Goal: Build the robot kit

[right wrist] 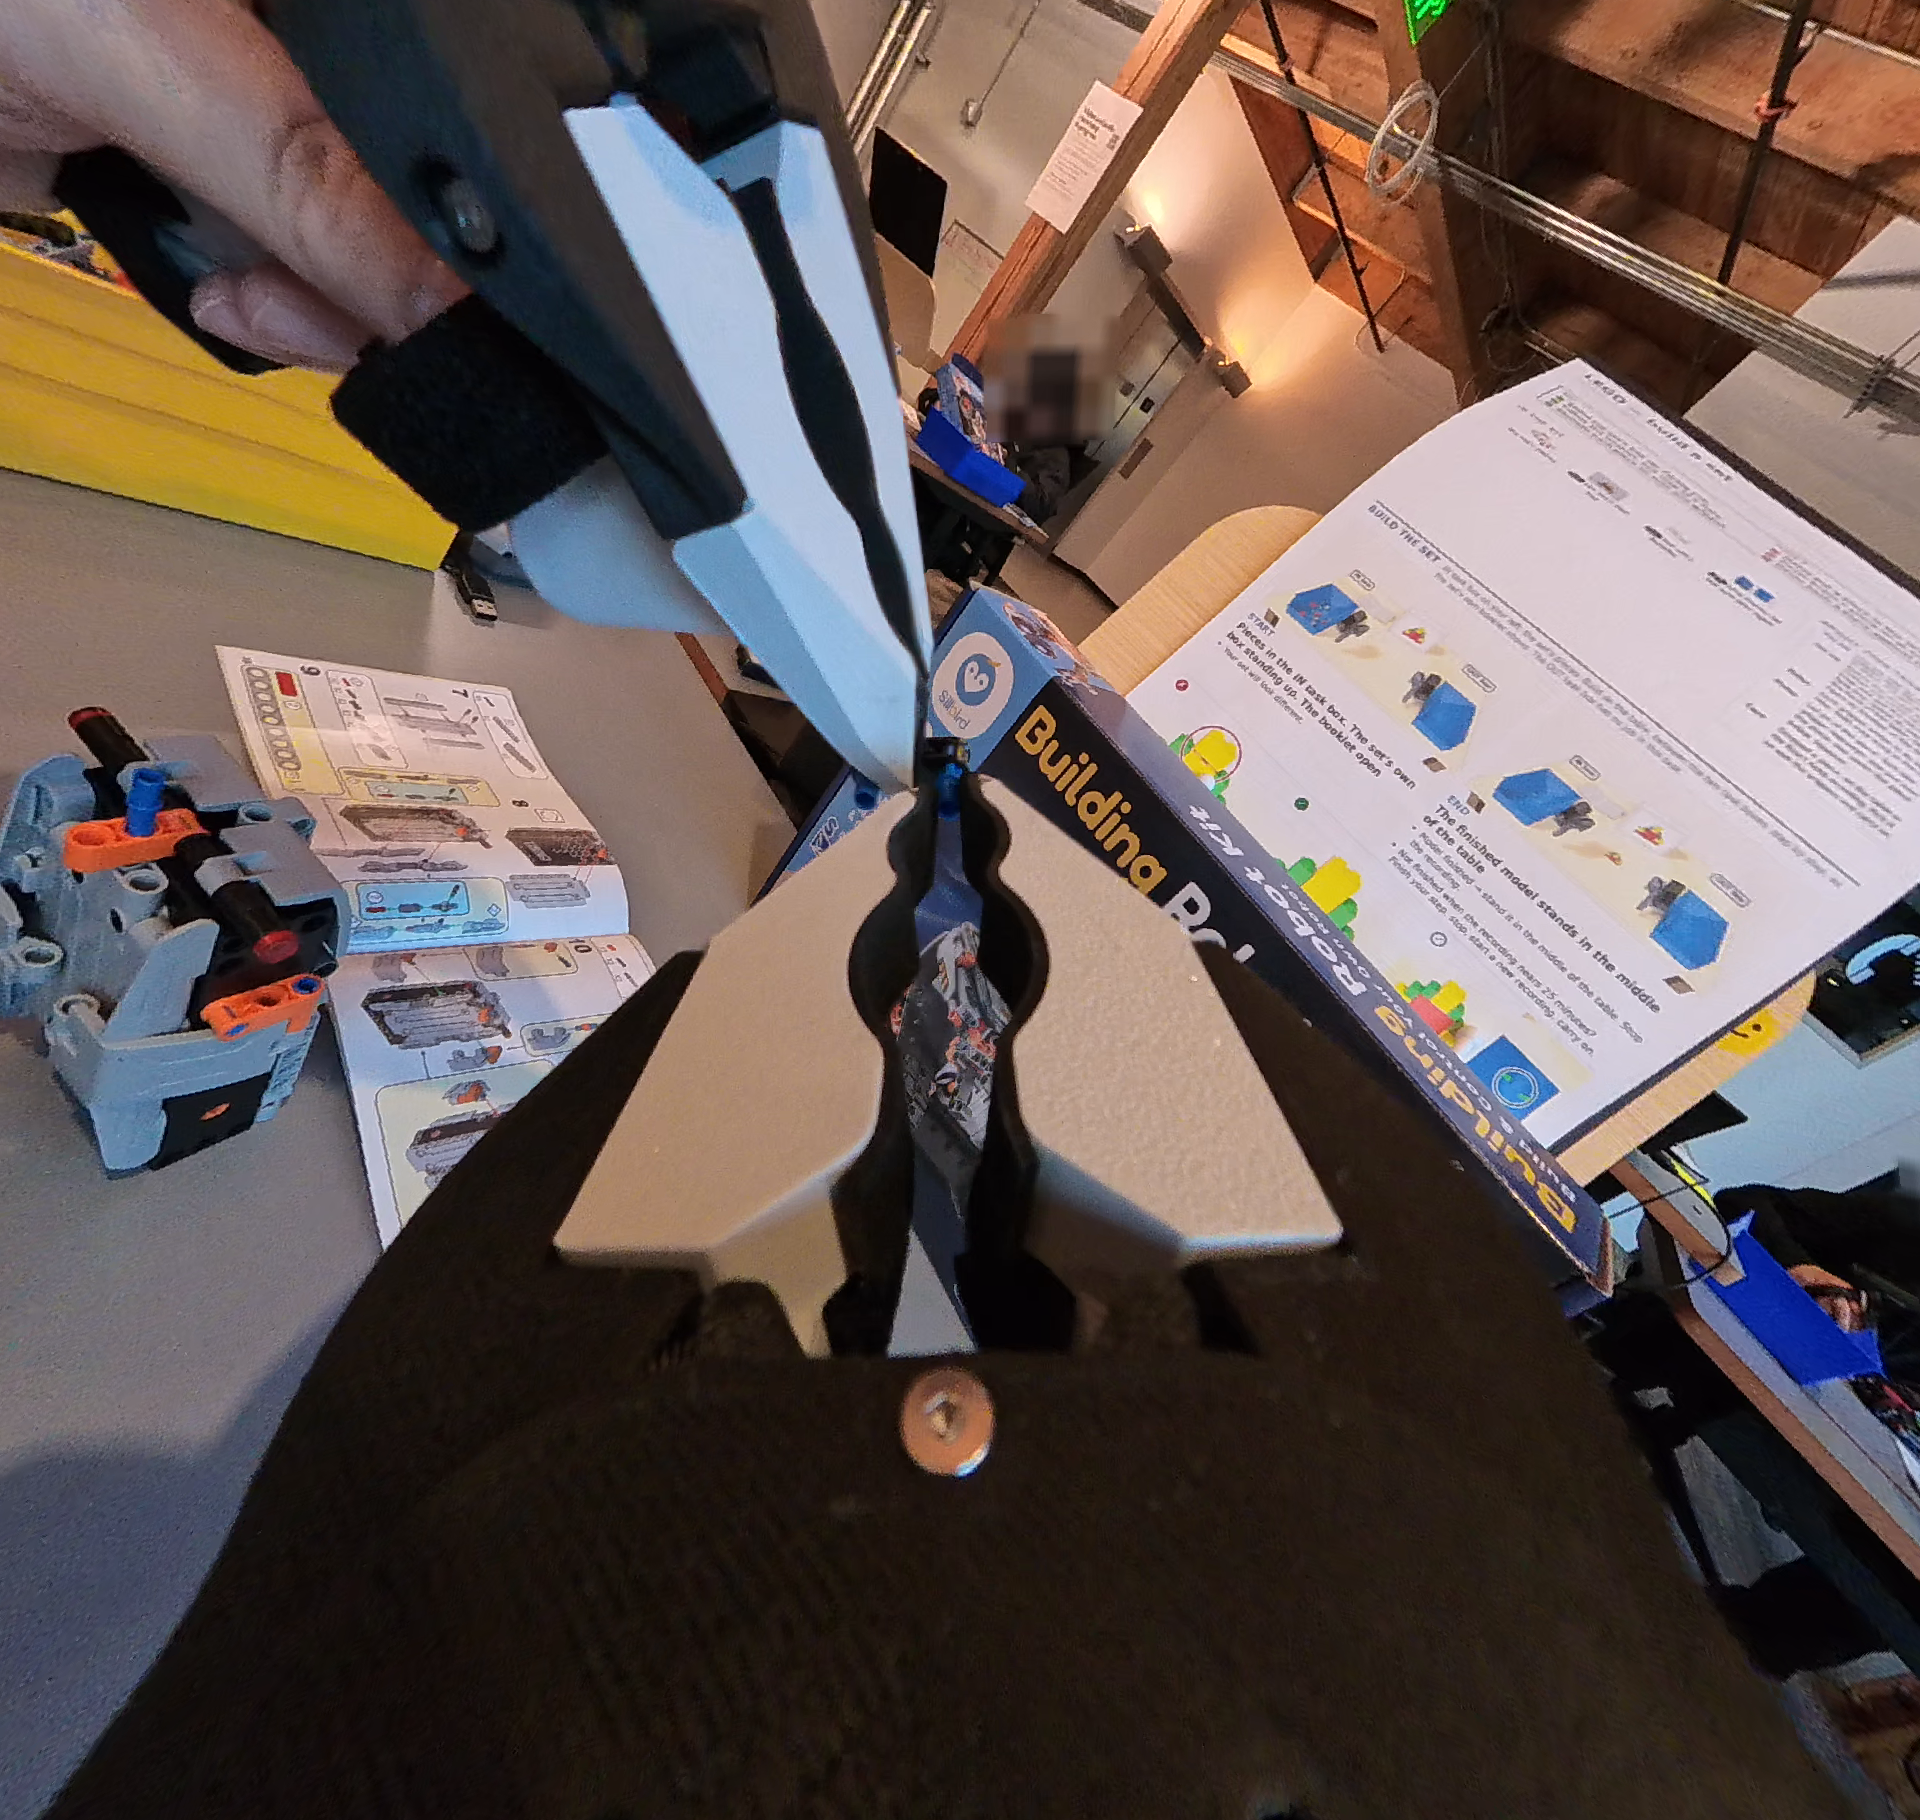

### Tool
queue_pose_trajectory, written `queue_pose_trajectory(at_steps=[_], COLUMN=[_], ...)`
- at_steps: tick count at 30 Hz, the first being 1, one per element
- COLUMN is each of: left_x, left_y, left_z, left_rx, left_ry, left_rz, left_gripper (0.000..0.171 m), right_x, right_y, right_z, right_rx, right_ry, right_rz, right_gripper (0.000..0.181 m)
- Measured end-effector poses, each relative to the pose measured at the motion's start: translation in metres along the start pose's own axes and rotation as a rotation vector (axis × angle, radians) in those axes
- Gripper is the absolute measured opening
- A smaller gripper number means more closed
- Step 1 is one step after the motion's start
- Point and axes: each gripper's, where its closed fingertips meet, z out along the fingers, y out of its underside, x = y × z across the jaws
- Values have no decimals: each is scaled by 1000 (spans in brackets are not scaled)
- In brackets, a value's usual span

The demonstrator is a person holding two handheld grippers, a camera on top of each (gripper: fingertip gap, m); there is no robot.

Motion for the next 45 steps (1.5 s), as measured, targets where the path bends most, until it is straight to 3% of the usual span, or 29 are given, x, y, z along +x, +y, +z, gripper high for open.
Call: queue_pose_trajectory(at_steps=[13,17,19,21,25,32,45], left_x=[3,8,20,37,63,78,76], left_y=[-2,8,16,26,37,42,47], left_z=[1,-2,-7,-10,-12,-9,-12], left_rx=[9,-13,-19,-22,-42,-78,-100], left_ry=[-18,59,110,165,215,293,271], left_rz=[77,174,290,442,611,613,625], left_gripper=[5,5,5,5,5,5,5], right_x=[2,-15,-22,-36,-69,-74,-77], right_y=[0,2,3,0,-2,14,14], right_z=[-1,-7,-19,-33,-51,-56,-51], right_rx=[4,5,4,13,-10,-121,-125], right_ry=[-6,-214,-346,-495,-660,-682,-657], right_rz=[26,76,134,197,72,-2,-84], right_gripper=[4,14,31,35,35,17,15])
